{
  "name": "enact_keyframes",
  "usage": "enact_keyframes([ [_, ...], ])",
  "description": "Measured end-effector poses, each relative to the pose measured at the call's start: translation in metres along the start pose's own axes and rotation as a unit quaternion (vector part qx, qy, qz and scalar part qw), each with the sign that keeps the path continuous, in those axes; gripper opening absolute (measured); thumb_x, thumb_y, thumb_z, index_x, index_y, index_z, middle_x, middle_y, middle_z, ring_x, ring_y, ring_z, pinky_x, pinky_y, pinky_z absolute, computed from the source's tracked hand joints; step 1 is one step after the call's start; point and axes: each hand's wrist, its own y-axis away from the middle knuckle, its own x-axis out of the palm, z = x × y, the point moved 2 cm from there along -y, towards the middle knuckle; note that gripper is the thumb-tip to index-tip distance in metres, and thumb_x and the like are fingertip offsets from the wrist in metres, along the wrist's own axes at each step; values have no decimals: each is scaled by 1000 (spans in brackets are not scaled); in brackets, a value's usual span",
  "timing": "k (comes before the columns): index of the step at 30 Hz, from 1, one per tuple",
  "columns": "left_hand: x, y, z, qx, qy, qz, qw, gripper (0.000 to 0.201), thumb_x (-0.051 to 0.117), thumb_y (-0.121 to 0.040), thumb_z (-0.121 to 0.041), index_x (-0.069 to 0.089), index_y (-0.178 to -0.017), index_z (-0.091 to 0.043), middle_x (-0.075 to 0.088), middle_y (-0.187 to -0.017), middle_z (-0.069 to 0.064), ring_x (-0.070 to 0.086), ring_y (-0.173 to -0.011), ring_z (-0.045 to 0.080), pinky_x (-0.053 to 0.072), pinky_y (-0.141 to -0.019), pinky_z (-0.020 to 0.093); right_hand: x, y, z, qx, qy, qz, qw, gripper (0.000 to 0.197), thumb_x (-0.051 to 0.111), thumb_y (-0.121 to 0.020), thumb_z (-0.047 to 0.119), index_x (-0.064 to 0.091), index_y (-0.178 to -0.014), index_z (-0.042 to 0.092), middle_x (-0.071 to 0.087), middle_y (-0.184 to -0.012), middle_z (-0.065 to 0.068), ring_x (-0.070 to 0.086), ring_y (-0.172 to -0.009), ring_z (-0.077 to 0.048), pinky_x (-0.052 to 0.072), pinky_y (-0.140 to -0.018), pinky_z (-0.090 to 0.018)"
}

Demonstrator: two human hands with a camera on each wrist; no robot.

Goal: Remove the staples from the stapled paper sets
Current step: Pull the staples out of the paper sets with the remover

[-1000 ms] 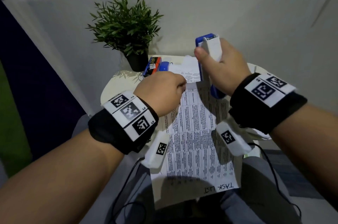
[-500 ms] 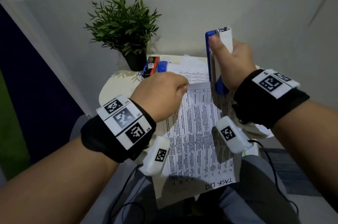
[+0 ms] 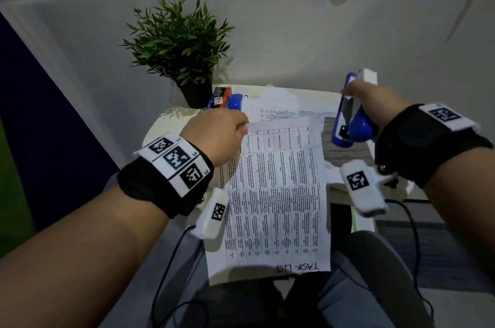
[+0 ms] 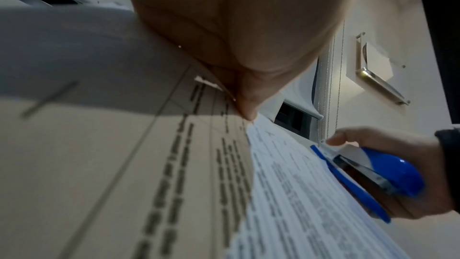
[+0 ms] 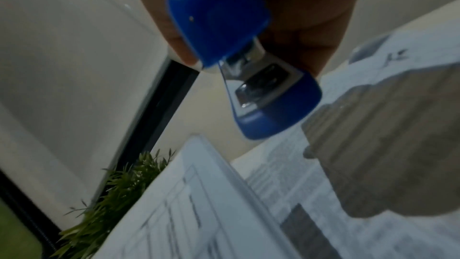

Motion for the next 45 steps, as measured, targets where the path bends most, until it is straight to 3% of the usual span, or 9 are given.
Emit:
enact_keyframes([
  [8,14,-19,-1,3,3,-16,1000,25,41,-97,-29,63,-107,-22,64,-107,1,55,-101,25,45,-88,41,21,29,3,-145,369,171,902,17,73,-76,25,59,-84,22,55,-68,8,50,-59,-5,37,-42,-13],
  [13,20,-19,-19,61,-50,-96,992,22,50,-93,-34,57,-113,-30,50,-117,-6,41,-112,21,32,-92,36,27,24,-2,-159,413,157,883,22,73,-76,29,63,-89,15,65,-87,-6,57,-73,-19,43,-59,-24],
  [16,38,-14,-30,154,-66,36,985,25,53,-92,-37,63,-114,-30,54,-116,-5,46,-112,19,41,-91,36,25,22,-7,-201,451,146,857,37,75,-73,32,66,-101,9,65,-106,-9,60,-91,-27,50,-79,-34],
  [22,58,-16,-24,131,-68,43,988,46,68,-79,-42,55,-122,-34,40,-131,-5,33,-124,20,32,-101,35,24,32,-20,-298,603,221,707,57,66,-79,44,56,-128,16,42,-139,0,47,-114,-28,39,-96,-30],
  [26,56,-25,-27,126,-66,63,988,101,78,-70,-39,12,-147,-32,20,-153,-4,19,-141,18,17,-115,41,20,40,-24,-313,652,249,644,60,60,-83,44,46,-138,22,34,-144,8,45,-115,-25,34,-95,-26],
  [31,55,-20,-35,204,-116,27,972,63,65,-84,-29,35,-137,-45,52,-129,-13,50,-117,17,35,-96,35,10,39,-23,-265,618,272,688,61,64,-81,35,44,-138,19,34,-141,0,49,-115,-28,40,-98,-33],
  [37,78,8,-37,243,-235,77,938,54,20,-91,-18,35,-142,-27,38,-143,2,42,-118,28,34,-95,38,3,31,-5,-199,524,166,811,52,69,-80,43,52,-111,5,56,-102,-11,46,-87,-24,33,-70,-31],
  [41,72,12,-40,251,-202,57,945,57,20,-82,-20,63,-120,-23,61,-114,3,58,-91,28,46,-75,36,21,28,-12,-150,573,153,791,62,66,-73,63,42,-100,12,48,-93,-5,44,-85,-23,34,-71,-32],
  [45,79,15,-33,246,-215,88,941,57,34,-96,-17,15,-148,-28,23,-146,3,28,-129,27,27,-104,37,36,24,-28,-107,631,155,752,80,74,-64,65,41,-114,13,59,-107,-4,57,-101,-27,41,-77,-35],
])
